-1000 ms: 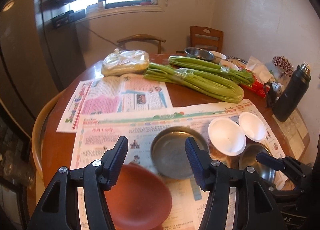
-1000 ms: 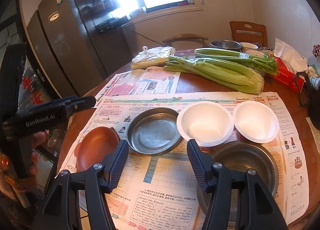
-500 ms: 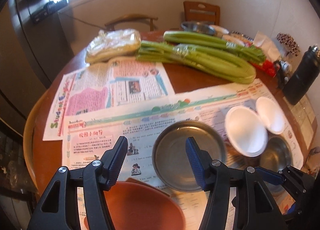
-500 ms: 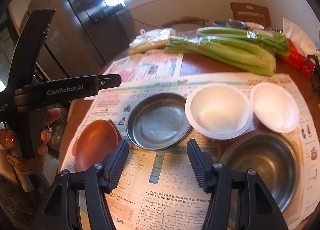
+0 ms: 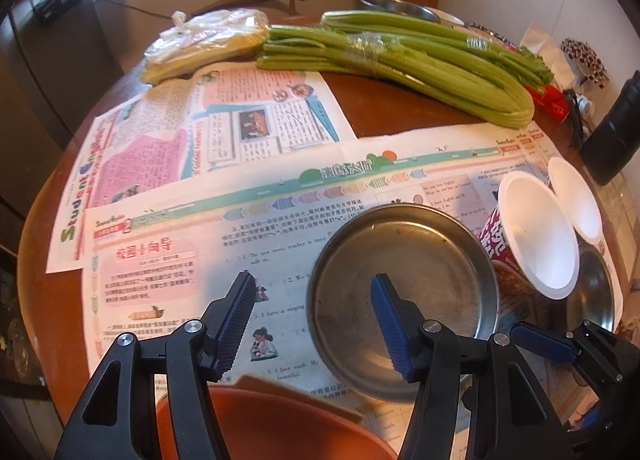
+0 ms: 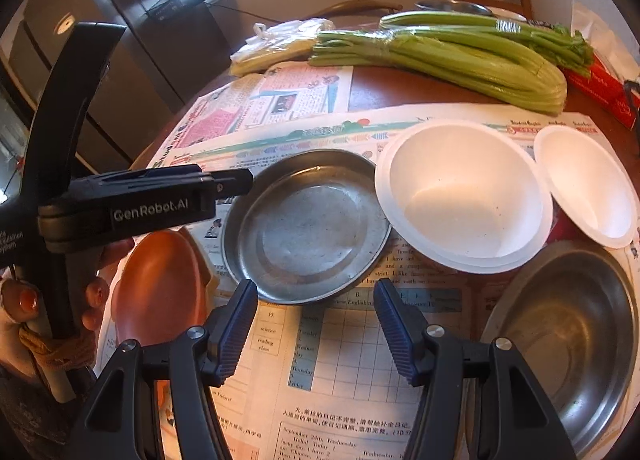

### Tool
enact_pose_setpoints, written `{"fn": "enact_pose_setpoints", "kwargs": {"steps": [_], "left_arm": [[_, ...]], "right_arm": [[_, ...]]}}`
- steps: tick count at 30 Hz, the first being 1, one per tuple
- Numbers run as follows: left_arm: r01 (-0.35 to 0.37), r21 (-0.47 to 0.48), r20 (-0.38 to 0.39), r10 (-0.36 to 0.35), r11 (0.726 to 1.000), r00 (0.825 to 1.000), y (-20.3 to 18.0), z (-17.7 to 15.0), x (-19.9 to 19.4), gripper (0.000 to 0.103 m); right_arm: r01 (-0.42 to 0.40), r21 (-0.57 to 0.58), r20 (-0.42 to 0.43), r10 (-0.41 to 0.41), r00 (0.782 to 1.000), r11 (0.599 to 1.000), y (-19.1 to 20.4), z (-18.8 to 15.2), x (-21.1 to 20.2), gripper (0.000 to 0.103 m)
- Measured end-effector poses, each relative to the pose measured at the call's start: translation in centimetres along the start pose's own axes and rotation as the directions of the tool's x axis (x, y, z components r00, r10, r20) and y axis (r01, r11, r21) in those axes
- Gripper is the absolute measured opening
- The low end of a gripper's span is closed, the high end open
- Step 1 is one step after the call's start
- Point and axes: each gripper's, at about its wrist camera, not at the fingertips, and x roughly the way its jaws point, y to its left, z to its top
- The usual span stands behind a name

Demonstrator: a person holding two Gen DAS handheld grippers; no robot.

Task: Organize plates and bowls
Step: 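Move the left tool to the shallow steel pan and grasp its rim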

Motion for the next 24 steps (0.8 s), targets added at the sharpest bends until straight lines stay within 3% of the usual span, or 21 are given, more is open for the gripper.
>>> {"fn": "enact_pose_setpoints", "kwargs": {"steps": [12, 17, 20, 21, 24], "left_arm": [[0.012, 0.016, -0.038, -0.012, 1.000, 0.999, -0.4, 0.0, 2.3, 0.062], [0.019, 0.002, -0.048, -0.019, 1.000, 0.999, 0.2, 0.0, 2.7, 0.057], [0.035, -0.006, -0.058, -0.035, 0.999, 0.998, 0.3, -0.1, 3.1, 0.044], [0.047, -0.007, -0.065, -0.048, 0.999, 0.997, 0.2, -0.2, 3.3, 0.036], [0.036, 0.010, -0.056, -0.035, 0.999, 0.998, -0.1, -0.4, 3.4, 0.032]], "right_arm": [[0.034, 0.007, -0.030, -0.034, 0.999, 0.999, 0.3, 0.8, 1.8, 0.060], [0.043, 0.006, -0.051, -0.043, 0.998, 0.999, 0.6, 1.0, 2.6, 0.060], [0.054, 0.002, -0.052, -0.054, 0.997, 0.999, 0.6, 1.0, 3.1, 0.060], [0.051, 0.004, -0.052, -0.051, 0.997, 0.999, 0.6, 1.0, 3.2, 0.060], [0.053, -0.008, -0.050, -0.053, 0.997, 0.999, 0.7, 0.9, 3.5, 0.062]]}}
